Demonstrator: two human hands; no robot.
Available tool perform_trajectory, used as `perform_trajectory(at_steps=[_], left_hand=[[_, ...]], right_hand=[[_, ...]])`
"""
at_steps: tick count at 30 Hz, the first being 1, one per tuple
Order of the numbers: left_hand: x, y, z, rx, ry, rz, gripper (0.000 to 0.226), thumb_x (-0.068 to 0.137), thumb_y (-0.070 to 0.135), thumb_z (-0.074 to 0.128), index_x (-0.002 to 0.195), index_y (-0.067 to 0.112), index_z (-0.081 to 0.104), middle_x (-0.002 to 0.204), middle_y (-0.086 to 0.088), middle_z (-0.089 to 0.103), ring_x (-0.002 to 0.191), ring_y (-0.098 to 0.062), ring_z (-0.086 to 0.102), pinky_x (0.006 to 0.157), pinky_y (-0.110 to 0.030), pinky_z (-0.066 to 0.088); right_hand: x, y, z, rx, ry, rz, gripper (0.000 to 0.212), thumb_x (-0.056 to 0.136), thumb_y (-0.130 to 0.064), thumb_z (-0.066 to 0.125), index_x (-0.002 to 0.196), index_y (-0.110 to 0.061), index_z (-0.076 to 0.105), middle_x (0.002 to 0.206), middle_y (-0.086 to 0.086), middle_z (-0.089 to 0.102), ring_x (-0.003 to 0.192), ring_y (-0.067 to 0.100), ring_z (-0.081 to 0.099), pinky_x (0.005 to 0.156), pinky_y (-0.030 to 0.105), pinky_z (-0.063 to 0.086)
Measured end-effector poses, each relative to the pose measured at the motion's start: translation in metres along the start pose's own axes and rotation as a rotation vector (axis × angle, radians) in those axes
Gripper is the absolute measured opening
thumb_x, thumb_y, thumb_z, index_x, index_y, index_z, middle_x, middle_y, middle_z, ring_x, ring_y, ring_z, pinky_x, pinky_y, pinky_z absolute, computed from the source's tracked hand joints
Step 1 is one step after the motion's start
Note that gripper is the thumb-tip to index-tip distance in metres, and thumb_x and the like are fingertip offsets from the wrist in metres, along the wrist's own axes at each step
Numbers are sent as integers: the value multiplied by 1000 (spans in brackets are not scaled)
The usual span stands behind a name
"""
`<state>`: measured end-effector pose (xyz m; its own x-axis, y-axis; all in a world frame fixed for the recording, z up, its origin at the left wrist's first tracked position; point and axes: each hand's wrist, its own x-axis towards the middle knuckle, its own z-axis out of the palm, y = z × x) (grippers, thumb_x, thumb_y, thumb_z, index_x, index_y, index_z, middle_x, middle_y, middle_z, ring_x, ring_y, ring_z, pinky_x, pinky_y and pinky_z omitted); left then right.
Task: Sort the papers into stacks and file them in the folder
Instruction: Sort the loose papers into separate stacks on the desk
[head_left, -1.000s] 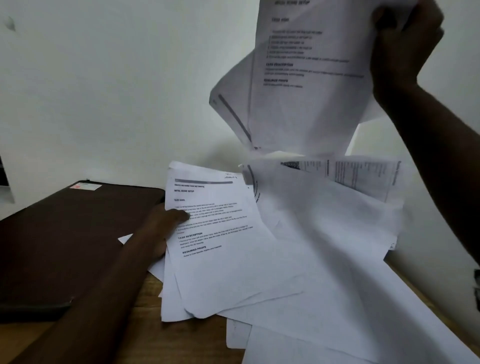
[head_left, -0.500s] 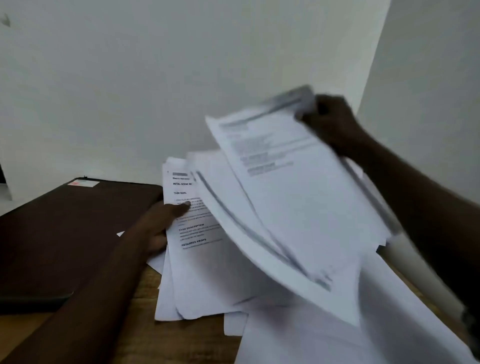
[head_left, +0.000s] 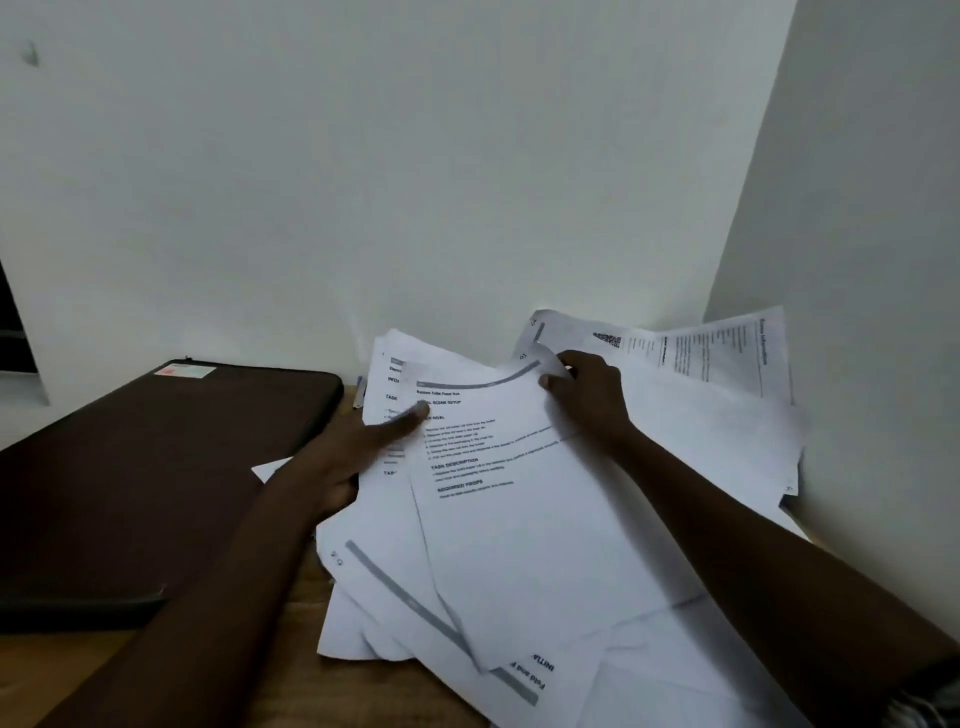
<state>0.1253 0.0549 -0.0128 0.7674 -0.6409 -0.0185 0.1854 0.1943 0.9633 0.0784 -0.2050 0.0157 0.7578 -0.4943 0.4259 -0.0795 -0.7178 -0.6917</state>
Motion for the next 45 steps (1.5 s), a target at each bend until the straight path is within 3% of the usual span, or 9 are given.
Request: perform_trajectory(at_steps=[4, 9, 17, 24, 29, 35, 37, 41, 45], left_hand=[[1, -3, -1, 110, -39, -14, 53, 85, -16, 62, 132, 7, 58, 127, -17, 66, 117, -35, 64, 103, -53, 48], [9, -4, -18, -40, 150, 32, 58, 79, -10, 62, 135, -3, 53, 133, -25, 59, 114, -39, 62, 87, -45, 58], [10, -3, -24, -201, 264, 32, 44, 95, -8, 49, 138, 1, 52, 135, -21, 58, 123, -41, 56, 89, -50, 56], [-3, 2, -15, -152, 221, 11, 36, 93, -12, 49, 126, 0, 59, 118, -20, 69, 100, -32, 70, 75, -43, 60], [-2, 3, -22, -69, 280, -80, 39, 89, -13, 50, 124, 0, 61, 123, -23, 66, 112, -40, 63, 78, -48, 59], [-2, 7, -23, -21, 321, -102, 35, 92, -4, 54, 126, -3, 60, 123, -24, 66, 113, -42, 63, 92, -52, 53], [-5, 8, -22, -23, 315, -97, 35, 95, 4, 56, 129, -2, 58, 124, -22, 65, 114, -41, 62, 92, -51, 53], [-8, 11, -19, -32, 339, -93, 37, 98, 16, 55, 130, -3, 57, 129, -23, 62, 114, -39, 62, 101, -52, 46], [-13, 13, -13, 55, 376, -36, 18, 103, 19, 49, 94, 8, 60, 134, -28, 56, 80, -22, 61, 79, -35, 50]], right_hand=[[-5, -10, 4, 70, -57, -50, 19, 87, -28, 66, 100, -15, 69, 90, -1, 66, 84, 16, 57, 63, 21, 37], [1, -15, -32, 139, -410, 165, 47, 87, -67, 52, 104, -26, 67, 104, -4, 67, 86, 9, 62, 74, 25, 49], [-7, 23, -76, 436, -601, 430, 7, 93, -21, 63, 93, -14, 64, 81, 2, 68, 69, 13, 66, 64, 23, 54], [-11, 20, -66, 383, -241, 337, 11, 90, -5, 63, 80, -7, 65, 79, 7, 66, 74, 22, 63, 67, 27, 53], [12, 6, -99, -246, 211, -11, 22, 78, 4, 47, 88, 1, 66, 91, 18, 67, 91, 33, 62, 76, 35, 47], [31, -66, -122, -372, 516, -478, 24, 72, -1, 42, 72, -4, 66, 99, 17, 63, 99, 37, 56, 79, 39, 43], [26, -91, -111, -306, 355, -629, 23, 76, 3, 44, 76, 1, 67, 100, 22, 61, 97, 37, 56, 79, 35, 42], [-30, -120, -43, -348, -346, -576, 28, 91, -6, 51, 114, -11, 66, 118, 6, 57, 95, 16, 50, 84, 28, 37], [-100, -104, 20, -216, -820, -534, 45, 95, -21, 50, 138, -32, 47, 144, -15, 44, 99, -18, 50, 78, 5, 30]])
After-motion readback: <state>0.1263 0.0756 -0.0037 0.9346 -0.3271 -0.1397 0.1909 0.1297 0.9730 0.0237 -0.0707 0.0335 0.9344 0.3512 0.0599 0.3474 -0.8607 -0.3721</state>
